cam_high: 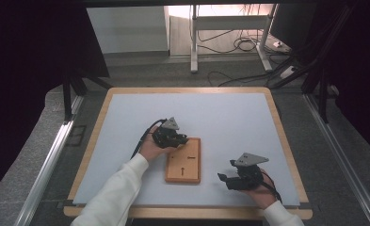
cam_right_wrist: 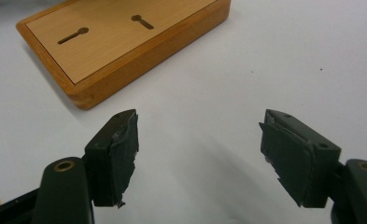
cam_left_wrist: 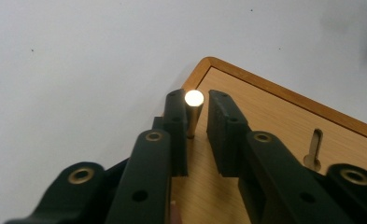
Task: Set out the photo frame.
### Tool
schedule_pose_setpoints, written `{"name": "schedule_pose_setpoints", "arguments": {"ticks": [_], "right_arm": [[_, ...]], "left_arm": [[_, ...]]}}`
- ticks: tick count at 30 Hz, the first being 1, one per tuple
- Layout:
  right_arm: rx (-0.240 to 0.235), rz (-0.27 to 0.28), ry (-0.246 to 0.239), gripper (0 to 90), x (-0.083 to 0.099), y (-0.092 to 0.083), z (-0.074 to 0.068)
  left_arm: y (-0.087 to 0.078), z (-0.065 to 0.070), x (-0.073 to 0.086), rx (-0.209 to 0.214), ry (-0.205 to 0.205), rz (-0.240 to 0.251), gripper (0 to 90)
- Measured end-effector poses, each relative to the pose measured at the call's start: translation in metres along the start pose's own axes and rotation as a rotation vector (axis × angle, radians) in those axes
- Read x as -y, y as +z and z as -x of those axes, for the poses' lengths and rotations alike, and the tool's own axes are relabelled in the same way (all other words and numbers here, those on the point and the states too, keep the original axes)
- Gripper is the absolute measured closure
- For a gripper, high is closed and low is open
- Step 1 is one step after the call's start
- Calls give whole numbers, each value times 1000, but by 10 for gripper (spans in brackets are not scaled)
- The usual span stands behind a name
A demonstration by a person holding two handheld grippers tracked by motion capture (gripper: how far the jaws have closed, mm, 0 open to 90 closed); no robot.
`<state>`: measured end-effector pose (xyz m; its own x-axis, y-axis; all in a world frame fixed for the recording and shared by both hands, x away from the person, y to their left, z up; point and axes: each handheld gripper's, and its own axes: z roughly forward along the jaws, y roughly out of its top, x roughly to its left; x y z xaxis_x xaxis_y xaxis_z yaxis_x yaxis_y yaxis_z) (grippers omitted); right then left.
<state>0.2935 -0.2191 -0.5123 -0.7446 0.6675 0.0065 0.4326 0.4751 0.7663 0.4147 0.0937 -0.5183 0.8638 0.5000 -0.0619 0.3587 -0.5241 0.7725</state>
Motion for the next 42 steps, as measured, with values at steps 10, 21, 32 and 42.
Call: {"name": "schedule_pose_setpoints", "arguments": {"ticks": [10,21,32,42], "right_arm": [[-17,12,-46,281,-9,3,-13],[-32,42,-108,281,-17,3,-25],[-23,23,-264,225,-35,13,-55],[-36,8,-289,215,-37,23,-63]], "left_arm": [[-1,-5,-1,11,-32,-22,849],[-1,-8,-7,35,-82,-70,846],[-1,-13,-9,73,-103,-95,839],[0,-16,-11,84,-102,-108,839]]}}
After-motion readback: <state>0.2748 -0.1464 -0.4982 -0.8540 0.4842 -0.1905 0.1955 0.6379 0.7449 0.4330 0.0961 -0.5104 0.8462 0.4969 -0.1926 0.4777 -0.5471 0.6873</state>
